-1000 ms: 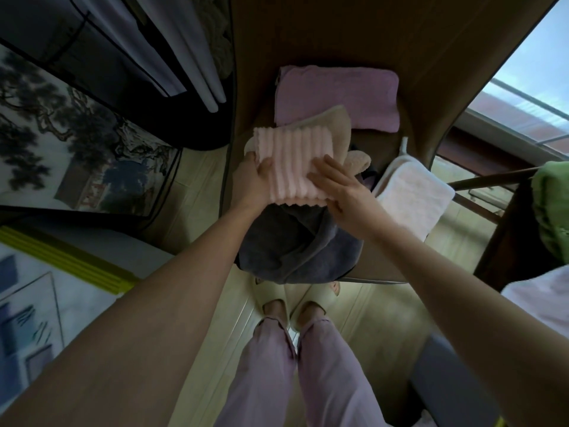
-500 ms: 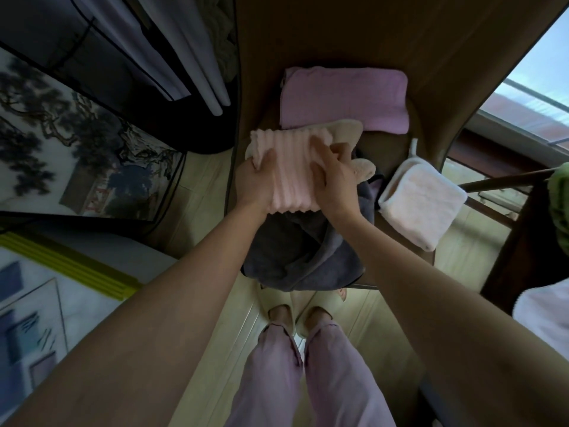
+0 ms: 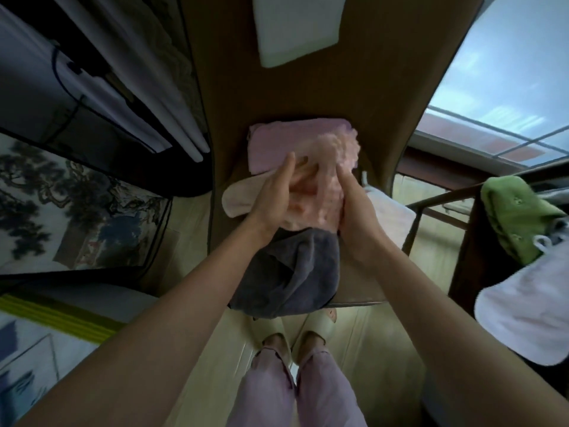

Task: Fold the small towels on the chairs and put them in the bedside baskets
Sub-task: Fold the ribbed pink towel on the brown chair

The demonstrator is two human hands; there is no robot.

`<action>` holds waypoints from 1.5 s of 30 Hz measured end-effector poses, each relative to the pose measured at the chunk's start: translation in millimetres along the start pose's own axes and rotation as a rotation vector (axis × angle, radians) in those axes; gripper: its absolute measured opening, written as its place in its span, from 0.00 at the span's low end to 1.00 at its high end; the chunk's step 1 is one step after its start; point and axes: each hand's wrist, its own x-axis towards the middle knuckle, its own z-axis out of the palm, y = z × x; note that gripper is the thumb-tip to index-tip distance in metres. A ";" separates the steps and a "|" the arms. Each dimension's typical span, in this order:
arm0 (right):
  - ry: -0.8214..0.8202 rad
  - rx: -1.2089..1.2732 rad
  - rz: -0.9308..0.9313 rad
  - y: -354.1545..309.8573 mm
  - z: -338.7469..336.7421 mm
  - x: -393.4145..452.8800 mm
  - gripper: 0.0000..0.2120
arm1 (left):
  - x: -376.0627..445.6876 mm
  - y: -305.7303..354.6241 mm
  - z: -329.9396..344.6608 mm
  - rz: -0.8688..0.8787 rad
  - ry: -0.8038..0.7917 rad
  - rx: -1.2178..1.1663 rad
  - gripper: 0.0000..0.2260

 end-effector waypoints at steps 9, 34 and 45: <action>0.300 -0.016 0.015 -1.9 -99.4 -27.8 0.17 | 19.3 -25.5 81.8 -0.013 -0.183 0.202 0.26; 0.665 -0.199 0.188 72.6 -175.8 16.0 0.08 | 95.1 -108.0 135.8 -0.044 0.119 0.742 0.18; 0.598 -0.186 0.149 61.6 -161.1 48.5 0.05 | 114.8 -113.8 108.3 -0.032 0.265 0.860 0.21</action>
